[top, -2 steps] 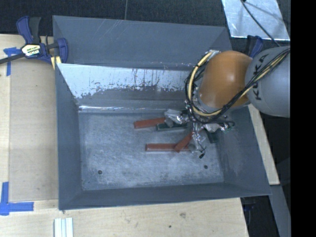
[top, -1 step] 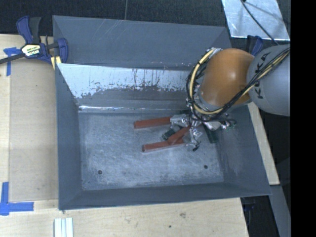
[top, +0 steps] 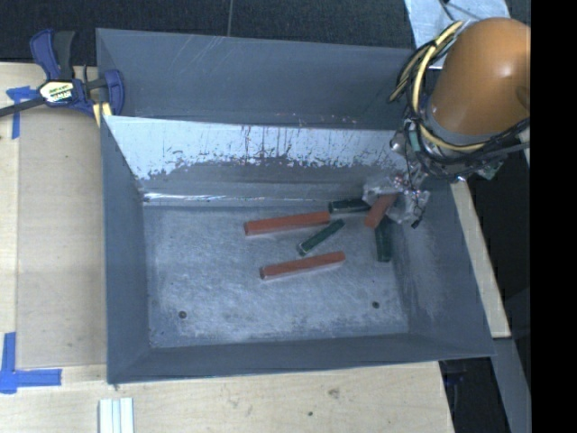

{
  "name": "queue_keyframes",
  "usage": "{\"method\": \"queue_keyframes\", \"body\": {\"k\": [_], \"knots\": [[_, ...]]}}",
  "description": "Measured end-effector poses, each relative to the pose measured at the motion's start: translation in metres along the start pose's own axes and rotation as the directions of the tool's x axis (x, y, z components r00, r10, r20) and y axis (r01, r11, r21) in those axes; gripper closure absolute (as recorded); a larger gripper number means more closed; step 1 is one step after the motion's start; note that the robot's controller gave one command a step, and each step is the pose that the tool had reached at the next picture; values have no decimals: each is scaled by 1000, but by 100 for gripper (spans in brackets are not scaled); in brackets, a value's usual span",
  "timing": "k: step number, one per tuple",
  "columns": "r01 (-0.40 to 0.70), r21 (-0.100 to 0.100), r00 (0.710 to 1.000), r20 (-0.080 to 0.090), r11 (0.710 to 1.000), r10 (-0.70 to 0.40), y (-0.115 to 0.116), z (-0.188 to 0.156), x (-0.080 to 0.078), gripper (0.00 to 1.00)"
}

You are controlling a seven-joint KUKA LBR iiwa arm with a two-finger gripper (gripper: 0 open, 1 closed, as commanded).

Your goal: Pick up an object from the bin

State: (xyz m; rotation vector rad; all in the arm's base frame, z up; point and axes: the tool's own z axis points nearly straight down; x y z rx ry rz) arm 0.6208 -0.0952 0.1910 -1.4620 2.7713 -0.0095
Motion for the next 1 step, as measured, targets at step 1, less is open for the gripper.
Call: {"method": "queue_keyframes", "body": {"k": [1], "knots": [[-7,-2,1000,0,1000,7,2,-34,-4,100]]}}
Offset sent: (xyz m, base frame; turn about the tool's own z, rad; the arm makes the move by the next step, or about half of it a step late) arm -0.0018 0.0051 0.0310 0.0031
